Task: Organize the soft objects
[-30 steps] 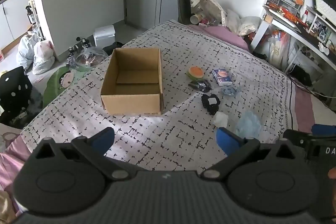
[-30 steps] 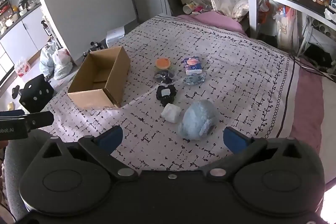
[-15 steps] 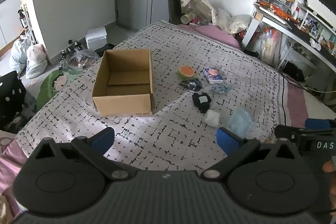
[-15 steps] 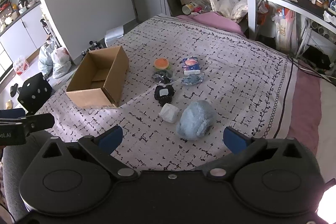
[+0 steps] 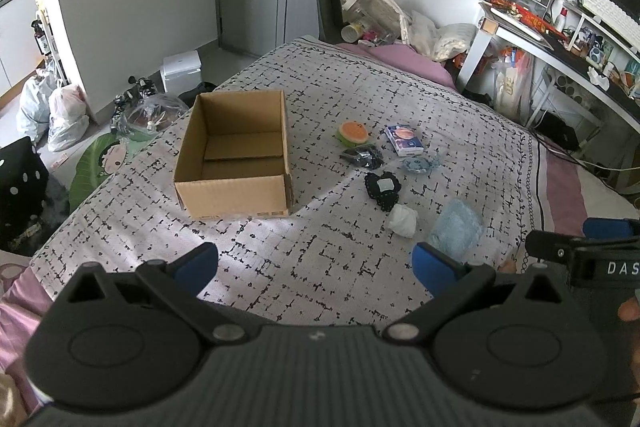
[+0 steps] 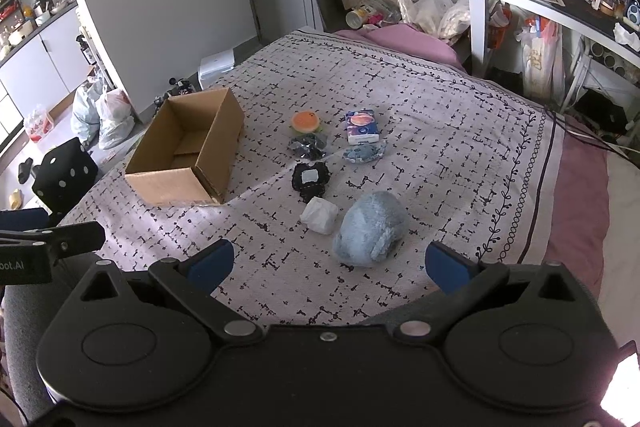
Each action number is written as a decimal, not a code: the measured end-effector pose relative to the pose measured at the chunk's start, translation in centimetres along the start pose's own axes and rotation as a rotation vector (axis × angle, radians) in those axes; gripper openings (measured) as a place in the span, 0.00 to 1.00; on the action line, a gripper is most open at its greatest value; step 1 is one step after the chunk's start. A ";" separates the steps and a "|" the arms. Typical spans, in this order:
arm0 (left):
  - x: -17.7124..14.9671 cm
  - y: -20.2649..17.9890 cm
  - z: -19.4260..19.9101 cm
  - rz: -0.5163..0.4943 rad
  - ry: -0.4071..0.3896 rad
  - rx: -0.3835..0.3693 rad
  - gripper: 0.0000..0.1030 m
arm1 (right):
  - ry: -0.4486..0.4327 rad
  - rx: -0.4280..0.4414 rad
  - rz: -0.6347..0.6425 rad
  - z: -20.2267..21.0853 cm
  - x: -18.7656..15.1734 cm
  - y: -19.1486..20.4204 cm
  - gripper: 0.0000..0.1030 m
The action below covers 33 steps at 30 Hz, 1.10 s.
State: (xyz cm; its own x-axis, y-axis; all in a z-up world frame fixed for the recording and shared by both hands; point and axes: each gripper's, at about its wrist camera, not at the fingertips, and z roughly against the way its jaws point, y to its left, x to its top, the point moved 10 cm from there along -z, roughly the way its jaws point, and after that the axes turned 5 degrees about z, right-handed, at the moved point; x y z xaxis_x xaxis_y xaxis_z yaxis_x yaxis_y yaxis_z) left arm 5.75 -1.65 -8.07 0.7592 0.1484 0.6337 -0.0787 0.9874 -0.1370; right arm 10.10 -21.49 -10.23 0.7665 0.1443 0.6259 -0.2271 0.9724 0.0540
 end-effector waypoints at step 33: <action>0.7 0.0 0.6 0.005 -0.032 -0.014 0.99 | -0.009 -0.004 0.001 0.1 0.3 0.1 1.00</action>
State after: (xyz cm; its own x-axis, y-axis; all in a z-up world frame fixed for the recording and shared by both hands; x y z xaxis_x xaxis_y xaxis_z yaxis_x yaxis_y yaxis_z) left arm 5.88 -1.54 -7.22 0.7375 0.1550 0.6573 -0.0733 0.9859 -0.1502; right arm 10.26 -21.35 -9.96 0.7607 0.1439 0.6330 -0.2255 0.9730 0.0498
